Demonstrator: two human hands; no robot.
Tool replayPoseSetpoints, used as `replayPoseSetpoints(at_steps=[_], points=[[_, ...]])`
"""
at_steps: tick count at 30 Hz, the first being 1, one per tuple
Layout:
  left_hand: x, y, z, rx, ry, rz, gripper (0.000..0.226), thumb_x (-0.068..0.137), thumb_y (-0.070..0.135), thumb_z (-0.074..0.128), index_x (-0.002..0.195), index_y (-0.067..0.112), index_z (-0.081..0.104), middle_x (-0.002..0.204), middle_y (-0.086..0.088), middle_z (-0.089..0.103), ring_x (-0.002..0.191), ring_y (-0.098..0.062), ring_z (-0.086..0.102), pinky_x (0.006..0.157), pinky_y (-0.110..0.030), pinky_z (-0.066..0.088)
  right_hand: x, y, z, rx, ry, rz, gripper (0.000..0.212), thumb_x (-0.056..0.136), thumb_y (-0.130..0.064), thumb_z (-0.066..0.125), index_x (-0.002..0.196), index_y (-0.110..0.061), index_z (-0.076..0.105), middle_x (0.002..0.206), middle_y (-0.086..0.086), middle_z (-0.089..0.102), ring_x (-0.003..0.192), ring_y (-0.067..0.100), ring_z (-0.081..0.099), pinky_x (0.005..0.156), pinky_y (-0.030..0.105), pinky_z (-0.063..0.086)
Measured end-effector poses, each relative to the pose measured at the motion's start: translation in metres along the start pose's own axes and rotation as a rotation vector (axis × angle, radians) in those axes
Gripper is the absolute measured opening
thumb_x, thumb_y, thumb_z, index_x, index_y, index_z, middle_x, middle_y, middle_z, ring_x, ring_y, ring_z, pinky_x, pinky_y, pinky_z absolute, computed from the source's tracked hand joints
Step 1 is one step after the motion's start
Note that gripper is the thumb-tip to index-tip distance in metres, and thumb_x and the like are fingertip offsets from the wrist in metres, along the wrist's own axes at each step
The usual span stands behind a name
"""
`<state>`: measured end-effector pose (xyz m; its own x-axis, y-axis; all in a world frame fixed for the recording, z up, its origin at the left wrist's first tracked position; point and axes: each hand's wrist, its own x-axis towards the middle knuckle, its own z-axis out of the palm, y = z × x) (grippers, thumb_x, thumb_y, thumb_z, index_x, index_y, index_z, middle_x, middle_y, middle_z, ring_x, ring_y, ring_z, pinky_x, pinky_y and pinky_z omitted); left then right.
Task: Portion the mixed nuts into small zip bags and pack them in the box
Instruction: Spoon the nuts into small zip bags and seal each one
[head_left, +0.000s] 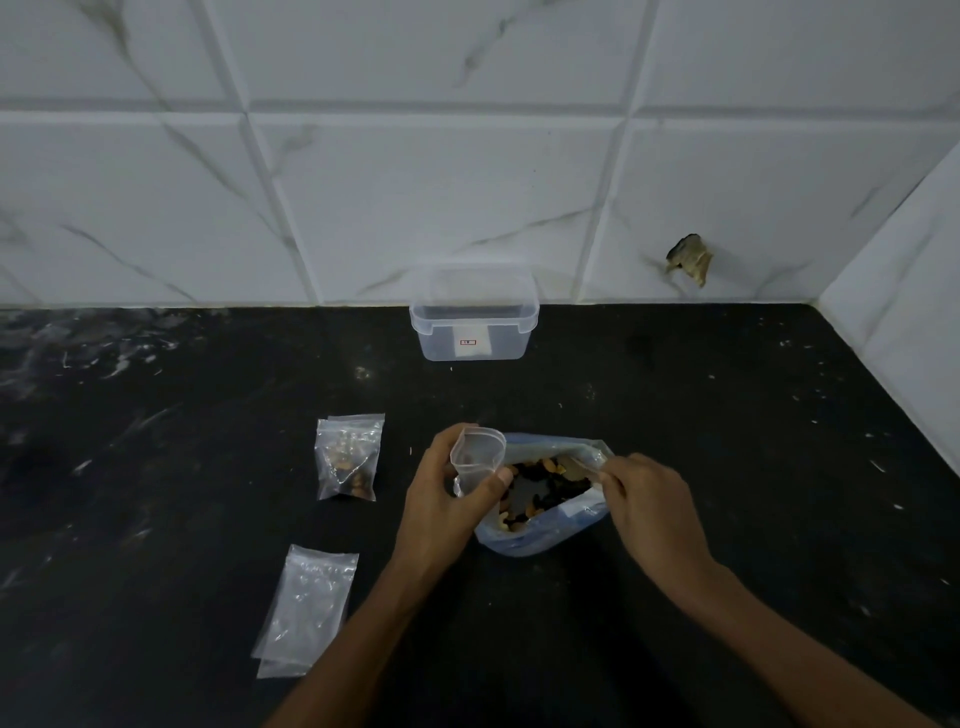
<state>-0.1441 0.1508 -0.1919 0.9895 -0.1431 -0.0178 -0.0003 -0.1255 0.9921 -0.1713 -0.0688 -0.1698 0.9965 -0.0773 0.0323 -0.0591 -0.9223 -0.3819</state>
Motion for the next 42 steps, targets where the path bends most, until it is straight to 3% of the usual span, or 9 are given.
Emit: replayPoseSetpoints(at_steps=[8,15,18,22,25,30,36,39,42], points=[[0.0,0.002,0.001,0.027,-0.04,-0.029,0.054,0.074,0.044,0.075,0.123,0.038,0.054,0.117,0.017,0.062,0.111,-0.007,0.062,0.092,-0.046,0.055,-0.007,-0.008,0.014,0.263,-0.125,0.074,0.02,0.095,-0.012,0.056,0.078,-0.01,0.067,0.068,0.001,0.063,0.058,0.008,0.062,0.059,0.028,0.055],[-0.002,0.007,-0.003,0.027,-0.052,-0.04,0.055,0.074,0.043,0.075,0.124,0.037,0.054,0.118,0.013,0.063,0.111,-0.011,0.063,0.09,-0.047,0.056,-0.001,-0.023,0.02,0.527,-0.233,0.336,0.016,0.096,-0.016,0.054,0.091,-0.017,0.069,0.068,0.001,0.066,0.05,0.005,0.061,0.047,0.013,0.045],[-0.002,0.01,-0.008,0.024,-0.036,-0.035,0.053,0.075,0.039,0.077,0.124,0.037,0.054,0.118,0.01,0.064,0.11,-0.009,0.064,0.087,-0.037,0.058,-0.001,-0.013,0.013,0.607,-0.256,0.45,0.014,0.095,-0.015,0.056,0.09,-0.015,0.07,0.066,0.006,0.068,0.054,0.011,0.063,0.051,0.019,0.048],[-0.002,0.019,-0.01,0.074,-0.014,0.008,0.049,0.083,0.022,0.076,0.123,0.037,0.052,0.115,0.017,0.062,0.106,0.006,0.06,0.079,-0.013,0.052,-0.002,0.0,-0.006,0.79,-0.264,0.57,0.013,0.093,-0.008,0.057,0.092,-0.009,0.07,0.073,0.011,0.066,0.06,0.015,0.062,0.055,0.025,0.051],[-0.002,0.023,-0.009,0.099,-0.019,0.019,0.05,0.083,0.022,0.076,0.122,0.038,0.051,0.112,0.025,0.061,0.106,0.008,0.058,0.079,-0.01,0.049,-0.002,0.002,-0.027,0.846,-0.263,0.598,0.014,0.094,-0.007,0.055,0.095,-0.006,0.069,0.077,0.012,0.065,0.062,0.015,0.06,0.055,0.024,0.05],[0.001,0.024,0.0,0.086,-0.046,0.006,0.054,0.083,0.016,0.076,0.127,0.034,0.051,0.114,0.015,0.063,0.104,0.008,0.059,0.075,-0.01,0.05,0.002,-0.004,-0.066,0.895,-0.167,0.566,0.015,0.094,-0.007,0.054,0.096,-0.007,0.069,0.077,0.011,0.064,0.064,0.015,0.059,0.056,0.026,0.048],[0.006,0.026,0.012,0.091,-0.108,-0.006,0.055,0.081,0.013,0.075,0.125,0.035,0.049,0.112,0.016,0.061,0.103,0.01,0.058,0.077,-0.012,0.052,0.008,-0.018,-0.094,0.892,-0.079,0.421,0.014,0.093,-0.009,0.057,0.094,-0.007,0.071,0.073,0.008,0.064,0.056,0.011,0.059,0.05,0.023,0.047],[0.008,0.029,0.017,0.1,-0.138,0.007,0.056,0.081,0.013,0.075,0.127,0.033,0.049,0.113,0.015,0.063,0.104,0.008,0.06,0.081,-0.018,0.055,0.005,-0.032,-0.094,0.725,-0.037,0.265,0.015,0.093,-0.01,0.057,0.087,-0.013,0.071,0.069,0.008,0.066,0.052,0.014,0.061,0.047,0.021,0.049],[0.009,0.027,0.023,0.141,-0.113,0.042,0.052,0.081,0.018,0.076,0.124,0.034,0.05,0.111,0.013,0.064,0.104,0.002,0.062,0.086,-0.028,0.057,-0.003,-0.045,-0.085,0.407,0.097,-0.008,0.013,0.091,-0.012,0.061,0.083,-0.017,0.071,0.063,0.0,0.065,0.053,0.01,0.063,0.048,0.017,0.05]])
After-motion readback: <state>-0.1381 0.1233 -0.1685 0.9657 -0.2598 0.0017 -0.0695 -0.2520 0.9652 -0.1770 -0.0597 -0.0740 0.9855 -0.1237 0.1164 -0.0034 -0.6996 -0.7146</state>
